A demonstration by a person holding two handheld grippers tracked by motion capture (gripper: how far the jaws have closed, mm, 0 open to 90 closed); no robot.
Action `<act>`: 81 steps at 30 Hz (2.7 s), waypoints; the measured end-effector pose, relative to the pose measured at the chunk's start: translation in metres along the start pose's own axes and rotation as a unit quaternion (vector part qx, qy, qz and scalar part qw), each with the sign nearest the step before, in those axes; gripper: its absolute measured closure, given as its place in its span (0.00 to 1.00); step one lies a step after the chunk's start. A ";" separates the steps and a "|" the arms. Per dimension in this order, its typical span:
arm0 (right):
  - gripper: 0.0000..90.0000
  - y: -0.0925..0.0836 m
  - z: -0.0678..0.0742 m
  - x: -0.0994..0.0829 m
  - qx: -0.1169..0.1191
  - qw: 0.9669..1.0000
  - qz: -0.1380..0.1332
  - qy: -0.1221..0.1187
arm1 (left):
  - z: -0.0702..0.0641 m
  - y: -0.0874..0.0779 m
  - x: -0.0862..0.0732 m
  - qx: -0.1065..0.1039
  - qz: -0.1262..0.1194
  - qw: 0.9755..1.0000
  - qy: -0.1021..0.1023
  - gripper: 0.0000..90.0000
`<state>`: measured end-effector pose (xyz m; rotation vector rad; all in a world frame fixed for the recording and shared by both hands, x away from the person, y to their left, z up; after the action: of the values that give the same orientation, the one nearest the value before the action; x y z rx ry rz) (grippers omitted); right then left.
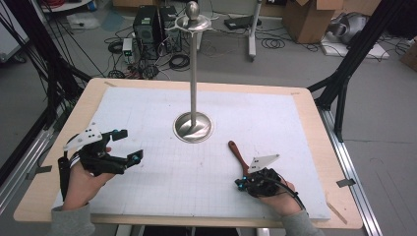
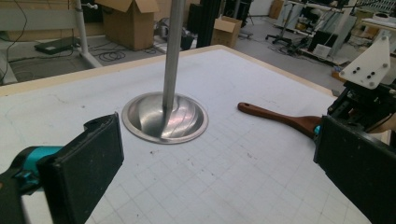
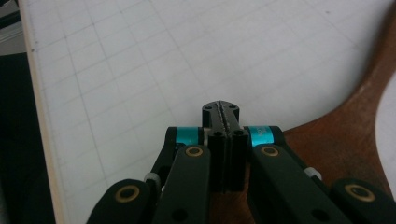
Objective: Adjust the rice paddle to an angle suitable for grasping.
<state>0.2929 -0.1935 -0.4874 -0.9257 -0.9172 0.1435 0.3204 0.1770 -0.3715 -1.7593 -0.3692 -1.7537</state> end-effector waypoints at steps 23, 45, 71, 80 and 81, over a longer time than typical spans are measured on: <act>1.00 -0.021 -0.038 -0.011 -0.034 0.998 -0.030 0.040 | 0.000 0.000 0.004 0.008 -0.001 1.000 0.003 0.02; 1.00 -0.029 -0.056 -0.012 -0.035 0.997 -0.048 0.056 | -0.001 -0.006 0.003 0.012 -0.003 1.000 0.003 0.02; 0.16 -0.063 -0.056 0.028 -0.058 0.997 -0.042 0.014 | 0.002 -0.011 0.001 0.013 -0.007 1.000 -0.005 0.02; 0.15 -0.071 -0.060 0.047 -0.067 0.998 0.012 0.012 | 0.003 -0.014 0.002 0.014 -0.012 1.000 -0.009 0.02; 0.15 -0.071 -0.060 0.049 -0.070 0.997 0.017 0.013 | 0.003 -0.015 0.002 0.015 -0.012 1.000 -0.008 0.02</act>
<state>0.3488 -0.2520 -0.4209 -1.0711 -0.8961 0.0963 0.3144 0.1899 -0.3660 -1.7566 -0.4225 -1.7425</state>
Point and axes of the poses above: each handheld gripper's, and its own axes: y roughly forward along the jaws, x roughly out of its top, z roughly to its left, the point moved 7 cm from there along y, roughly forward along the jaws, and after that the axes turned 14 degrees about y, right-handed, at the moved point
